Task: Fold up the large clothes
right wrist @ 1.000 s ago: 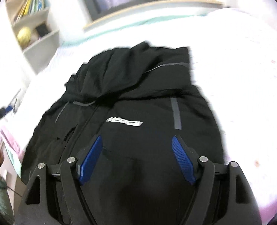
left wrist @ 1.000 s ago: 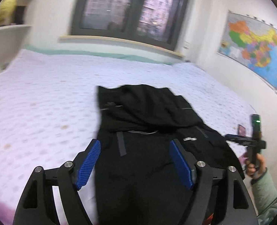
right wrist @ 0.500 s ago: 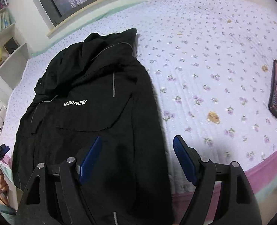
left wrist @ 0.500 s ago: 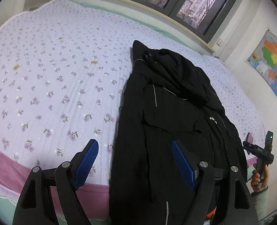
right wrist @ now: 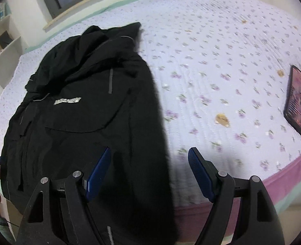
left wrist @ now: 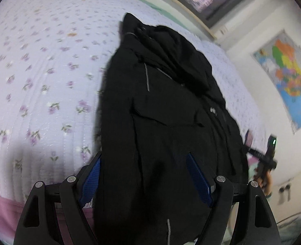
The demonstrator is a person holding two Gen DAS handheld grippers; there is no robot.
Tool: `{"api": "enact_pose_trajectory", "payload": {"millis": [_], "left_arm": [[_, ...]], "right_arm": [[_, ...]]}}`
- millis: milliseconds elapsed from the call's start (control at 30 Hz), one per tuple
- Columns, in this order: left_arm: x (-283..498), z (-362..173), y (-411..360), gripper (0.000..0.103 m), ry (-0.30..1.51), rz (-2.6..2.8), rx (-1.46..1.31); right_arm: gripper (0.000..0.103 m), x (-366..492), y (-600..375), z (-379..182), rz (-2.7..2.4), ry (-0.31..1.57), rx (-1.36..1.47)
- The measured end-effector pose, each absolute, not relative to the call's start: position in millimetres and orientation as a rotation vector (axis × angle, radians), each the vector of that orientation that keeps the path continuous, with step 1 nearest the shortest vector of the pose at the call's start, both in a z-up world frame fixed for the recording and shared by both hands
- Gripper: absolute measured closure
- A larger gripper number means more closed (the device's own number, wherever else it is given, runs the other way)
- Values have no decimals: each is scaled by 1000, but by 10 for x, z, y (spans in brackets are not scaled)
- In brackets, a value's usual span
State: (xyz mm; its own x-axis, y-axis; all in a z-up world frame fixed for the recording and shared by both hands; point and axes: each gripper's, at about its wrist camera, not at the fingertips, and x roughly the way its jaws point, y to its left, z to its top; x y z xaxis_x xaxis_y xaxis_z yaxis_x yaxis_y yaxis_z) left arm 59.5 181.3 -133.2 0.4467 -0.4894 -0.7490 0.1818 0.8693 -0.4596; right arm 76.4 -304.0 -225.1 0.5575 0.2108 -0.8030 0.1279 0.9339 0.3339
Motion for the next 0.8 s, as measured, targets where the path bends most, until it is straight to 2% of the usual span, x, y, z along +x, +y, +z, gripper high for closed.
{"api": "enact_pose_trajectory", "payload": {"millis": [100,133,167,200,233,400,600,767,800], "left_arm": [[737,-1479,1717,22,1115,-383,-294],[778,-1502,1674,23,1121,-381,-284],[797,-1495,1626,23,1116,-380,-270],[800,-1467,1572,28,1106,-390,-263],[772,-1401,1506,30,1092,-432,-275],[538,-1006,1362,30,942,-630,-349],[428,-1412,1530,30,1052,-571,-428],[93,-1510,1575,30,1047,-545,-431],[78,-1498,1572,42,1044,-522,-427]], "right_arm": [[23,829,-3068,-2352,95,1015,415],[30,859,-3051,-2379,92,1024,406],[55,876,-3021,-2380,107,1027,399],[66,878,-2978,-2346,164,1024,414],[73,858,-2952,-2297,196,1018,430],[70,689,-2907,-1982,365,938,522],[67,548,-2952,-2462,368,1087,600],[65,151,-2784,-2407,404,1105,491],[66,130,-2755,-2365,390,1095,468]]}}
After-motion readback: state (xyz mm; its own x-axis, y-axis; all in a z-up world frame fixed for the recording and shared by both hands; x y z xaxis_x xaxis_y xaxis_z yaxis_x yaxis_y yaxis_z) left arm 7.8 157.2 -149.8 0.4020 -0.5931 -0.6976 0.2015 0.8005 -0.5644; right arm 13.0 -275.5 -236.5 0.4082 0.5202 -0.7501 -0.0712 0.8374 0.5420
